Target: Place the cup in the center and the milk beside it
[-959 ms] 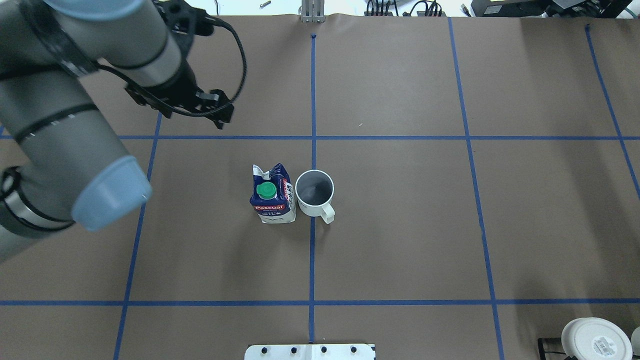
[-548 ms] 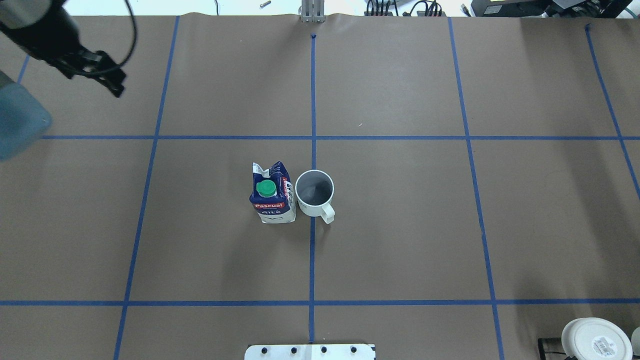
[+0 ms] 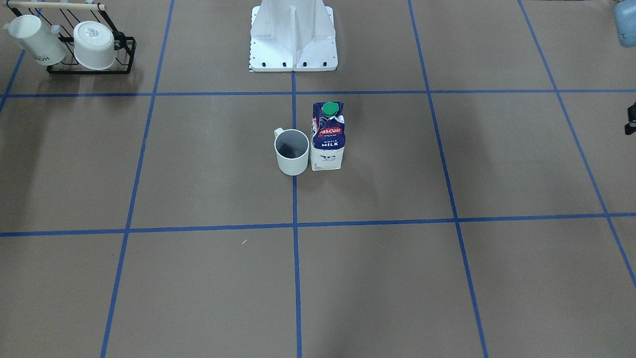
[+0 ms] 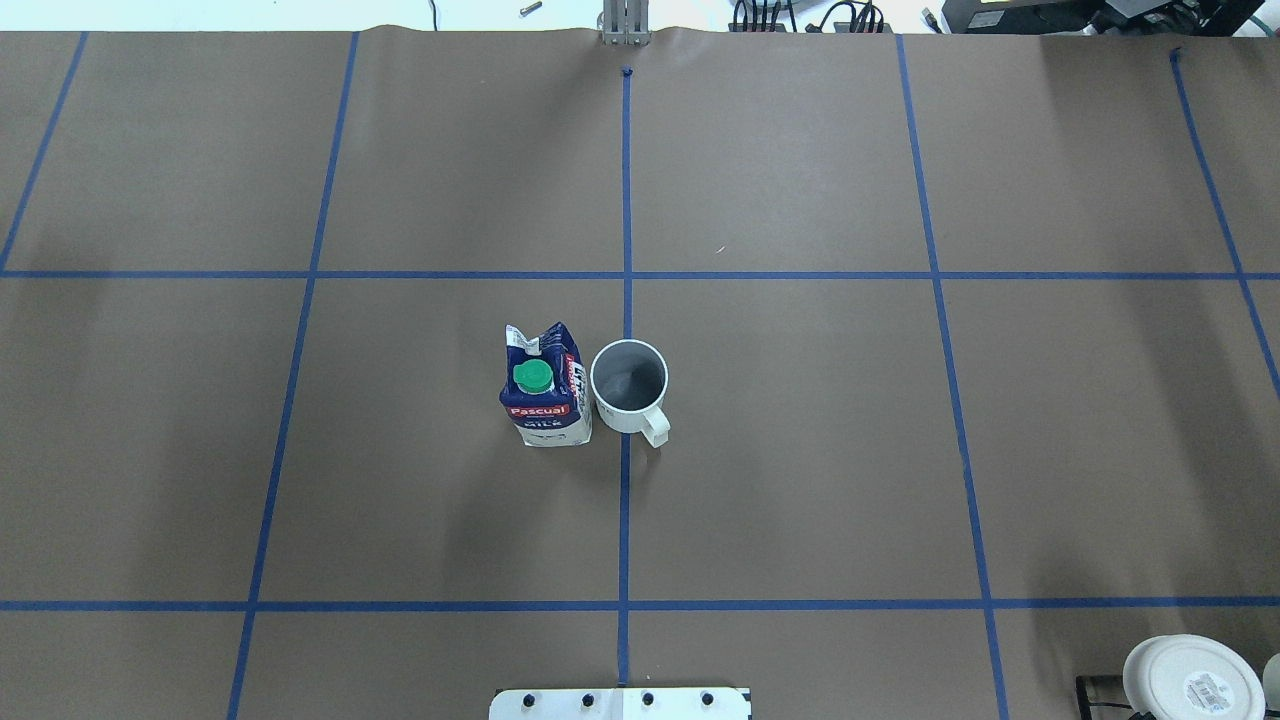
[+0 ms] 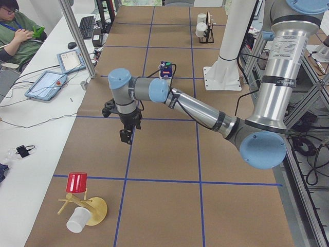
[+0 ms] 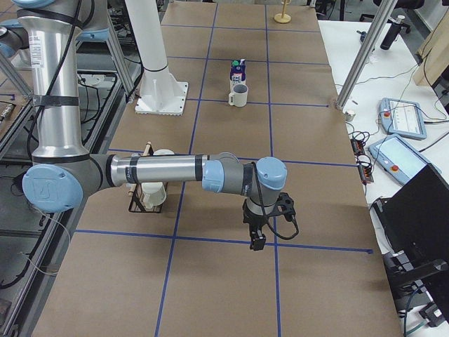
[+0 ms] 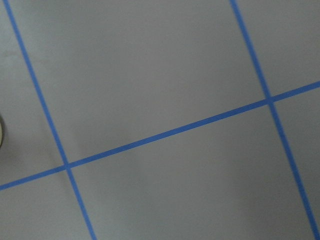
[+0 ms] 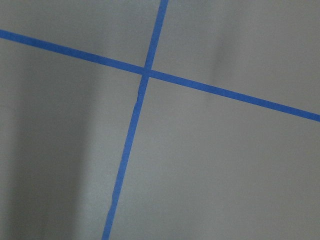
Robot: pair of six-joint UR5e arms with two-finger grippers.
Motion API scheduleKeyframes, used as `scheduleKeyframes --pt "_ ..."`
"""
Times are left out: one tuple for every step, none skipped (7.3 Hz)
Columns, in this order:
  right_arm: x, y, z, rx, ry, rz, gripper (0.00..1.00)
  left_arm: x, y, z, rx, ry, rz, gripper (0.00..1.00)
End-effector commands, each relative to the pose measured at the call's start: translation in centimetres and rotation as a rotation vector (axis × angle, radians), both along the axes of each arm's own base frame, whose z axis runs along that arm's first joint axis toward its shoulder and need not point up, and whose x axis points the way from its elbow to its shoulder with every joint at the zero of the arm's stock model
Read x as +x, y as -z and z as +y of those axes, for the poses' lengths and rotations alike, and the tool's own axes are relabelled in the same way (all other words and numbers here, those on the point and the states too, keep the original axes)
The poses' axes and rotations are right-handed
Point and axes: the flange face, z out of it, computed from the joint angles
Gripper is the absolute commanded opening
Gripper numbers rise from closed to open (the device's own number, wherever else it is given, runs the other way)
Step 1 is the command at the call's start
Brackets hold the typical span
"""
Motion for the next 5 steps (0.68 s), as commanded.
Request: scheduleKeyframes --pt "0.0 -0.8 0.9 -0.017 0.000 0.001 1.00 -4.1 -8.7 6.2 -0.036 0.035 0.000 0.99" --pt "0.1 -0.6 0.8 -0.013 -0.003 -0.003 1.00 -6.4 -10.7 6.7 -0.052 0.087 0.001 0.99" --pt "-0.1 -0.7 0.9 -0.021 -0.005 -0.020 1.00 -6.6 -10.9 6.7 -0.052 0.093 0.003 0.99" --pt "-0.2 -0.8 1.0 -0.025 -0.007 -0.039 1.00 -6.2 -10.7 6.7 -0.059 0.097 0.054 0.99" --pt "-0.3 -1.0 1.3 -0.031 -0.008 -0.052 1.00 -5.7 -11.6 8.0 -0.066 0.101 0.120 0.99"
